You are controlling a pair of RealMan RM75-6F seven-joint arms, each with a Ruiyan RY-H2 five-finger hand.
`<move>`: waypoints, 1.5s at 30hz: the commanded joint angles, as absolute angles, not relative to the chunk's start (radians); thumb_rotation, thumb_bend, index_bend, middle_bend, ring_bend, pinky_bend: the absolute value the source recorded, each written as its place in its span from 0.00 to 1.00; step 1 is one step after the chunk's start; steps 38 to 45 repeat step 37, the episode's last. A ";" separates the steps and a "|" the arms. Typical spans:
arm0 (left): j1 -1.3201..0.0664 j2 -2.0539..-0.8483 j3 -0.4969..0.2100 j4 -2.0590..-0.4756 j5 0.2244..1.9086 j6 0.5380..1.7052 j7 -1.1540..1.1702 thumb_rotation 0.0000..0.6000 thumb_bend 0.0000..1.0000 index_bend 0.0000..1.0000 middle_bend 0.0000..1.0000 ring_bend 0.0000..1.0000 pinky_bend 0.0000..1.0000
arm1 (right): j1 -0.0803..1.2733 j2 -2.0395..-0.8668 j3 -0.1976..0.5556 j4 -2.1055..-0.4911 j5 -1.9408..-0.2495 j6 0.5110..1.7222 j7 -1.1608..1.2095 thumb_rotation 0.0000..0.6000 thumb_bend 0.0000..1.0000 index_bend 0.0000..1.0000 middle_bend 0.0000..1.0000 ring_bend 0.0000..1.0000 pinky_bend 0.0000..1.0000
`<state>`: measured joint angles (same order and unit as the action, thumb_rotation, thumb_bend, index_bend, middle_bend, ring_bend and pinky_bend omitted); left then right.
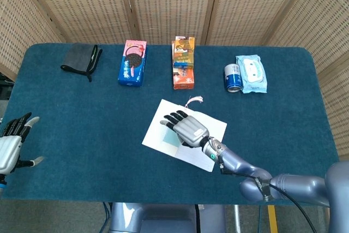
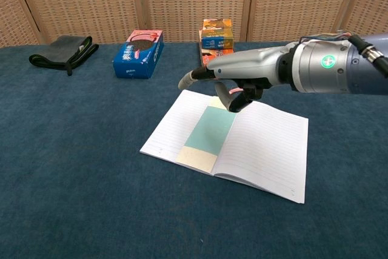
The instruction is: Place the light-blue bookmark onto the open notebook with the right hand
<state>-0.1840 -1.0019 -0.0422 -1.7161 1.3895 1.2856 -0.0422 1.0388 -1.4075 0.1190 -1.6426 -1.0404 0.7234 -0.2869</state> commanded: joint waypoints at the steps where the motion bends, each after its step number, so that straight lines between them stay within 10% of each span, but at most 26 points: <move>1: -0.184 -1.005 -0.040 -1.719 1.391 1.286 -0.036 1.00 0.00 0.00 0.00 0.00 0.00 | 1.011 -1.406 0.108 -1.618 -1.081 0.723 -0.267 1.00 1.00 0.08 0.06 0.01 0.06; 23: -0.165 -0.999 -0.039 -1.711 1.410 1.328 -0.068 1.00 0.00 0.00 0.00 0.00 0.00 | 0.532 -1.156 -0.015 -1.494 -1.336 1.232 0.206 1.00 1.00 0.08 0.05 0.00 0.06; 25: -0.163 -1.001 -0.041 -1.711 1.408 1.333 -0.063 1.00 0.00 0.00 0.00 0.00 0.00 | 0.465 -1.148 -0.017 -1.444 -1.329 1.284 0.314 1.00 0.79 0.08 0.02 0.00 0.05; 27: -0.158 -1.005 -0.048 -1.704 1.405 1.354 -0.042 1.00 0.00 0.00 0.00 0.00 0.00 | 0.378 -1.139 -0.024 -1.411 -1.312 1.351 0.425 1.00 0.24 0.08 0.00 0.00 0.01; 29: -0.151 -1.018 -0.057 -1.698 1.396 1.380 -0.013 1.00 0.00 0.00 0.00 0.00 0.00 | 0.321 -1.135 -0.035 -1.401 -1.337 1.415 0.457 1.00 0.01 0.04 0.00 0.00 0.00; 45: -0.128 -1.015 -0.063 -1.699 1.404 1.424 -0.036 1.00 0.00 0.00 0.00 0.00 0.00 | 0.192 -1.159 -0.025 -1.461 -1.374 1.582 0.330 1.00 0.00 0.00 0.00 0.00 0.00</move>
